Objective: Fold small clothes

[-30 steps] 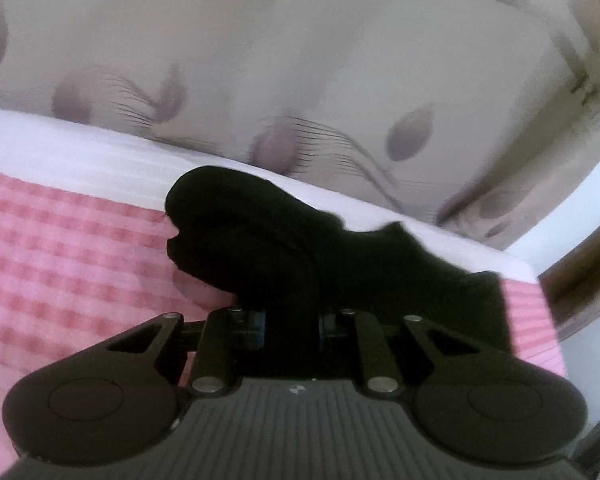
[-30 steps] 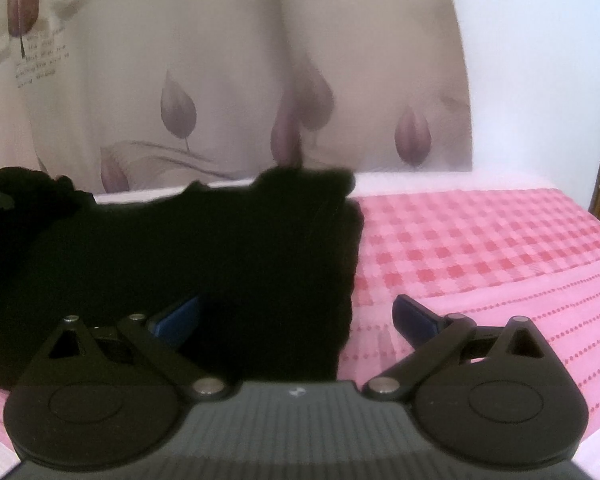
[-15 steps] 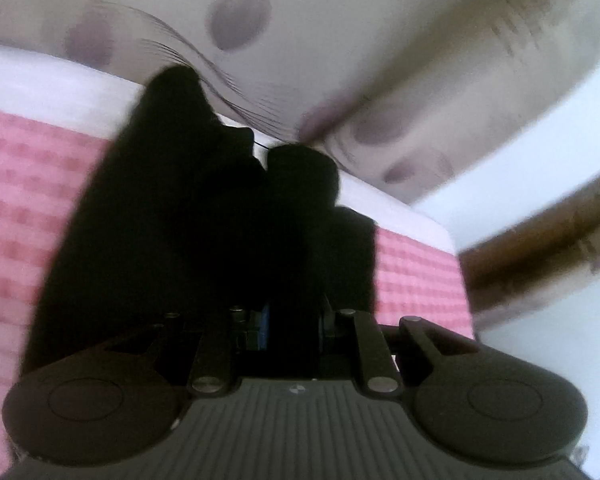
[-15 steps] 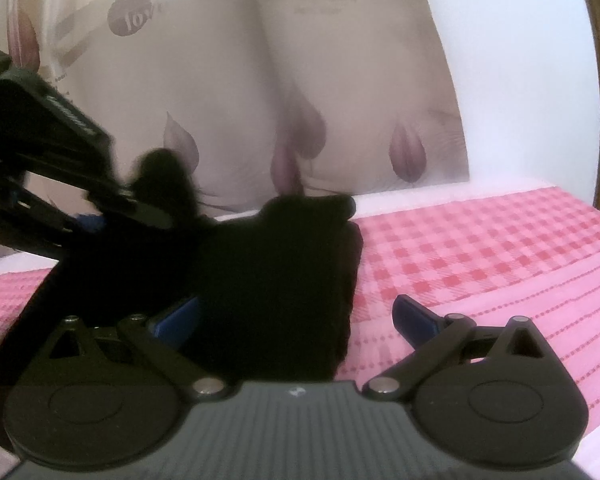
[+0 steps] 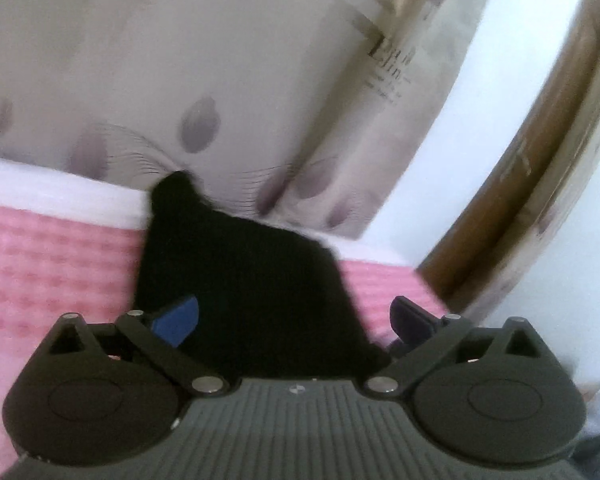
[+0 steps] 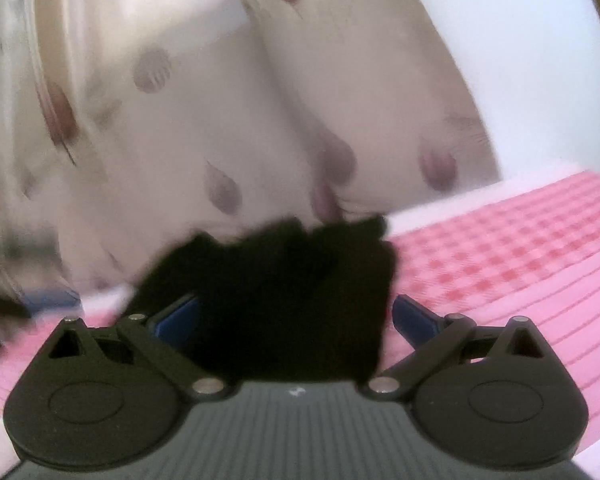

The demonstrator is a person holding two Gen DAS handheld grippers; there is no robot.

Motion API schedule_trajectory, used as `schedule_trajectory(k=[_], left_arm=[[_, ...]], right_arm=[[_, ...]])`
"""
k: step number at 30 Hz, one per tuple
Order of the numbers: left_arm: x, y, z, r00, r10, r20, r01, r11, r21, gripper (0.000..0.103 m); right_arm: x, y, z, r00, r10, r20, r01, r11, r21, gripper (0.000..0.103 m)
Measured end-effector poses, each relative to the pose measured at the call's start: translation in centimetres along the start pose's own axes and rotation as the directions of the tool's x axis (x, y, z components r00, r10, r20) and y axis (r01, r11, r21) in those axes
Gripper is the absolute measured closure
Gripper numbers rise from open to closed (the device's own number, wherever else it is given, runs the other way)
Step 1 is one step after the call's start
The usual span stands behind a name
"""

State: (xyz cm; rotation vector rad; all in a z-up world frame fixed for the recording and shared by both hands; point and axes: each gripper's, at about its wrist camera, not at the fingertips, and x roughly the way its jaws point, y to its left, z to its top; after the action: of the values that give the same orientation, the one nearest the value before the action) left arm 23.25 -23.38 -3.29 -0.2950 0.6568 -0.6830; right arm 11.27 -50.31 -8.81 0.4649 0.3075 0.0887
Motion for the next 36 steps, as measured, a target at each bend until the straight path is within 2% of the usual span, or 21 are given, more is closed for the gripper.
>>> schedule_trajectory(k=[3, 5, 7, 9, 11, 12, 14, 15, 16, 18, 19, 20, 22, 25, 28, 33, 36], left_arm=[[-1.8, 2.0, -3.4, 0.998, 0.045, 0.032, -0.046, 0.999, 0.022, 0.003], [-2.6, 3.1, -5.0, 0.993, 0.093, 0.078, -0.096, 0.995, 0.029, 0.003], [-3.1, 4.0, -6.5, 0.985, 0.109, 0.130, -0.111, 0.994, 0.011, 0.002], [-4.1, 4.7, -7.7, 0.970, 0.139, 0.200, -0.131, 0.990, -0.054, 0.001], [-4.8, 4.9, -7.5, 0.953, 0.126, 0.274, -0.117, 0.992, -0.050, 0.000], [-4.6, 5.0, -7.3, 0.954, 0.137, 0.268, -0.127, 0.990, -0.053, 0.000], [-4.0, 5.6, -6.9, 0.966, 0.133, 0.223, -0.119, 0.990, -0.077, 0.000], [-4.0, 5.8, -6.8, 0.966, 0.131, 0.221, -0.113, 0.989, -0.095, 0.000], [-4.1, 6.1, -6.8, 0.965, 0.132, 0.227, -0.109, 0.987, -0.115, 0.000], [-4.0, 6.9, -6.7, 0.964, 0.145, 0.224, -0.111, 0.981, -0.161, 0.000], [-3.9, 7.3, -6.7, 0.965, 0.152, 0.215, -0.114, 0.977, -0.182, 0.000], [-3.7, 7.8, -6.7, 0.966, 0.157, 0.204, -0.113, 0.971, -0.209, 0.000], [-3.6, 8.6, -6.6, 0.966, 0.165, 0.198, -0.112, 0.960, -0.257, 0.000], [-4.2, 8.9, -7.0, 0.964, 0.181, 0.195, -0.118, 0.948, -0.296, 0.000], [-4.3, 8.7, -7.0, 0.961, 0.189, 0.201, -0.127, 0.949, -0.288, 0.000], [-4.3, 6.9, -7.1, 0.953, 0.191, 0.234, -0.150, 0.972, -0.182, 0.000], [-4.2, 6.1, -7.1, 0.952, 0.188, 0.242, -0.160, 0.978, -0.130, 0.000]], right_arm=[[0.4, 0.4, 1.2, 0.999, 0.043, -0.019, -0.043, 0.999, 0.031, 0.000], [1.4, 1.2, 1.9, 0.997, 0.063, -0.044, -0.063, 0.998, 0.011, 0.000], [3.1, 2.5, 2.4, 0.992, 0.072, -0.099, -0.075, 0.997, -0.033, 0.000], [5.0, 3.8, 2.3, 0.988, 0.047, -0.146, -0.062, 0.993, -0.101, 0.000], [7.0, 4.4, 2.2, 0.980, 0.014, -0.197, -0.040, 0.991, -0.128, 0.002], [8.0, 4.3, 2.1, 0.973, -0.023, -0.230, -0.004, 0.993, -0.118, 0.010], [9.3, 3.7, 2.1, 0.961, -0.059, -0.271, 0.041, 0.997, -0.071, 0.029], [9.5, 3.6, 2.0, 0.962, -0.041, -0.269, 0.031, 0.999, -0.041, 0.045], [9.6, 3.8, 1.9, 0.965, -0.019, -0.263, 0.011, 0.999, -0.033, 0.056], [10.0, 4.6, 1.7, 0.961, -0.030, -0.274, 0.008, 0.997, -0.081, 0.068], [10.2, 4.8, 1.7, 0.959, -0.040, -0.280, 0.012, 0.995, -0.100, 0.070], [10.4, 4.9, 1.7, 0.958, -0.042, -0.283, 0.011, 0.994, -0.108, 0.072], [10.6, 4.6, 2.0, 0.960, -0.027, -0.278, -0.001, 0.995, -0.101, 0.084], [10.5, 3.8, 2.8, 0.967, -0.016, -0.252, -0.004, 0.997, -0.075, 0.087], [10.2, 3.5, 4.1, 0.968, -0.016, -0.249, -0.010, 0.995, -0.103, 0.087], [9.1, 2.2, 8.2, 0.981, -0.050, -0.188, 0.020, 0.987, -0.158, 0.088], [9.8, 0.2, 8.9, 0.972, -0.058, -0.228, 0.024, 0.988, -0.150, 0.088]])
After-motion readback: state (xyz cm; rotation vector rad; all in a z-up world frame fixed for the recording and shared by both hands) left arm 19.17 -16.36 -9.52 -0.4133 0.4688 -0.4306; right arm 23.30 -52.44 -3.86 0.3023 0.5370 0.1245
